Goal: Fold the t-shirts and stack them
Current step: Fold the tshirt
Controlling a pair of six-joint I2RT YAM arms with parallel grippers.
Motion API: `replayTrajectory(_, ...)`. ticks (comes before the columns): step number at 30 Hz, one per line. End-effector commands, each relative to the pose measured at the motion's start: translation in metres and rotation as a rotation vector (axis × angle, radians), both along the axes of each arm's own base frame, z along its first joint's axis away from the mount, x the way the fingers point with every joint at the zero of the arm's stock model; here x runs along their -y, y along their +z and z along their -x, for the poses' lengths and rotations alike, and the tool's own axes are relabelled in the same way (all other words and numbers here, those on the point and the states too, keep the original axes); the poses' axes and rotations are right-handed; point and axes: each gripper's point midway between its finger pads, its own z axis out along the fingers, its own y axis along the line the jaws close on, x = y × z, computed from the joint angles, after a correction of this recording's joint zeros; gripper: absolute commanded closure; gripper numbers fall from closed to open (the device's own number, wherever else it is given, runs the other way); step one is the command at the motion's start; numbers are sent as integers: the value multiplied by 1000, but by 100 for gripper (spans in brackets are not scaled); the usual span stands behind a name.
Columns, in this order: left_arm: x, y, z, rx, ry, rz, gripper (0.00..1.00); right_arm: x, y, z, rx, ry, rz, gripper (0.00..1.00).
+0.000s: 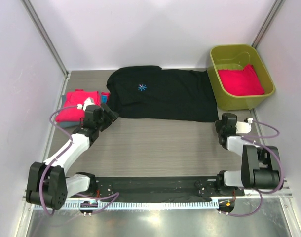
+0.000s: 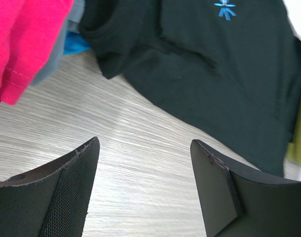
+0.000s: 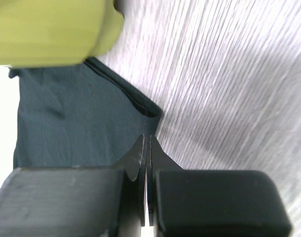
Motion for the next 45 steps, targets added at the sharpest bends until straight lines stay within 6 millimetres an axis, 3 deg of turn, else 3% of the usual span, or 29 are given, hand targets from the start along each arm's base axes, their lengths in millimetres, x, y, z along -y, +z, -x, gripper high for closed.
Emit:
replayTrajectory(1, -1, 21, -25, 91, 43, -49, 25, 22, 25, 6, 41, -75, 85, 99)
replayTrajectory(6, -8, 7, -36, 79, 116, -140, 25, 34, 33, 21, 67, -148, 117, 99)
replayTrajectory(10, -14, -7, -51, 75, 188, -176, 25, 24, 24, 14, 55, -98, 83, 99)
replayTrajectory(12, -18, -13, -58, 61, 216, -190, 23, 19, 23, 10, 58, -60, 80, 90)
replayTrajectory(13, -20, -16, -61, 54, 232, -197, 22, 17, 19, 12, 58, -50, 80, 82)
replayTrajectory(14, -21, -23, -67, 35, 242, -204, 22, 17, 23, 9, 89, -49, 79, 66)
replayTrajectory(15, -22, -26, -69, 27, 255, -199, 21, 17, 23, 10, 91, -51, 78, 60)
replayTrajectory(18, -34, -35, -76, 26, 304, -198, 21, 16, 25, 9, 90, -40, 84, 53)
replayTrajectory(23, -85, -39, -89, 63, 424, -199, 18, 6, 37, 1, 138, 44, 97, 42)
replayTrajectory(24, -86, -47, -88, 48, 403, -155, 18, 2, 40, -2, 144, 75, 104, 40)
replayTrajectory(25, -104, -42, -92, 78, 439, -119, 19, -1, 44, -6, 153, 98, 108, 38)
replayTrajectory(28, -112, -32, -92, 114, 432, -92, 19, -5, 37, -8, 139, 127, 99, 34)
replayTrajectory(33, -109, -6, -88, 149, 408, -92, 19, -9, 24, -14, 118, 129, 56, 34)
replayTrajectory(39, -85, 21, -70, 211, 343, -29, 19, -6, 10, -24, 98, 108, 43, 37)
replayTrajectory(45, -52, 8, -47, 161, 314, 0, 20, -2, -14, -29, 14, 64, 14, 40)
